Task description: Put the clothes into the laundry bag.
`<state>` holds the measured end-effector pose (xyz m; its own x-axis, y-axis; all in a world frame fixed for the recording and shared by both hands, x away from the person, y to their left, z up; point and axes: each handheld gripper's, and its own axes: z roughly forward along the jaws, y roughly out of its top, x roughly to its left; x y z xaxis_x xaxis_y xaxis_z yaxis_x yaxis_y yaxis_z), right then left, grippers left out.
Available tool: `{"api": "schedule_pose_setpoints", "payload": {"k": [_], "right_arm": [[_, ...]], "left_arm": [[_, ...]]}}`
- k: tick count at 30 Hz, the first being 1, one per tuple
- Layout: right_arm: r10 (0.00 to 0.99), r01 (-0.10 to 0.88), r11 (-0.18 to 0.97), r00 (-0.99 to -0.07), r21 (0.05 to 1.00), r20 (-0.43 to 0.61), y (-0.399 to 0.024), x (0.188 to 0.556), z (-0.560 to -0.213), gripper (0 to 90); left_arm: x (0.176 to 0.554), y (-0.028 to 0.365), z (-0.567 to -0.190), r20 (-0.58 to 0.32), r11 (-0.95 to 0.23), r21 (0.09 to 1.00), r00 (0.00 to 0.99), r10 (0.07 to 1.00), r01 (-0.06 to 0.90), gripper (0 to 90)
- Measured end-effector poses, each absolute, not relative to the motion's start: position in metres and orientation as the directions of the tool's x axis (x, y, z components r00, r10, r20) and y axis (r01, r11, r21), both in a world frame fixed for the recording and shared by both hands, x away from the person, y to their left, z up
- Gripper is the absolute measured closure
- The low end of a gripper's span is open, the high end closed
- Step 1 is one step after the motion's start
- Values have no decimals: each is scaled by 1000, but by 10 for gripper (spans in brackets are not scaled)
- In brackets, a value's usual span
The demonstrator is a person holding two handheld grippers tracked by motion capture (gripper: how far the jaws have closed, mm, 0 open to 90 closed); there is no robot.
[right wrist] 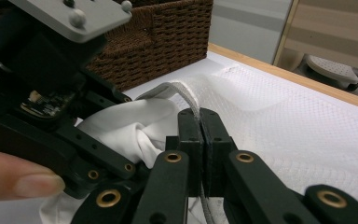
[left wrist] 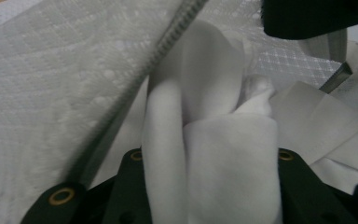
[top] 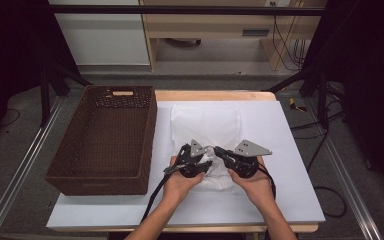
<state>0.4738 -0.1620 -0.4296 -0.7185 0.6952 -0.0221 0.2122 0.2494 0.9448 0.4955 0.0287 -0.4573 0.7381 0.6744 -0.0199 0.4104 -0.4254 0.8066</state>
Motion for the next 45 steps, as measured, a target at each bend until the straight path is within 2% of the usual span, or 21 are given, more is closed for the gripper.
{"api": "schedule_pose_setpoints", "payload": {"k": [8,18,25,30,36,45], "right_arm": [[689,214,288,-724,934,-46,-159,472,-432,889],[695,221,293,-718,930,-48,-161,474,-435,887],[706,232,285,-707,930,-40,-166,475,-436,886],[710,231,282,-703,931,-41,-167,474,-436,885],[715,234,280,-698,931,-40,-170,474,-437,885],[719,223,277,-693,935,-48,-173,471,-436,890]], "left_arm": [[497,29,-459,-39,-394,819,725,688,418,622],[490,32,-458,-71,-356,830,714,697,430,402],[478,41,-448,-90,-321,852,719,689,414,305],[467,48,-440,-73,-318,875,749,659,364,269],[457,54,-433,-55,-305,890,743,667,340,253],[423,63,-421,6,-305,917,757,654,257,247]]}}
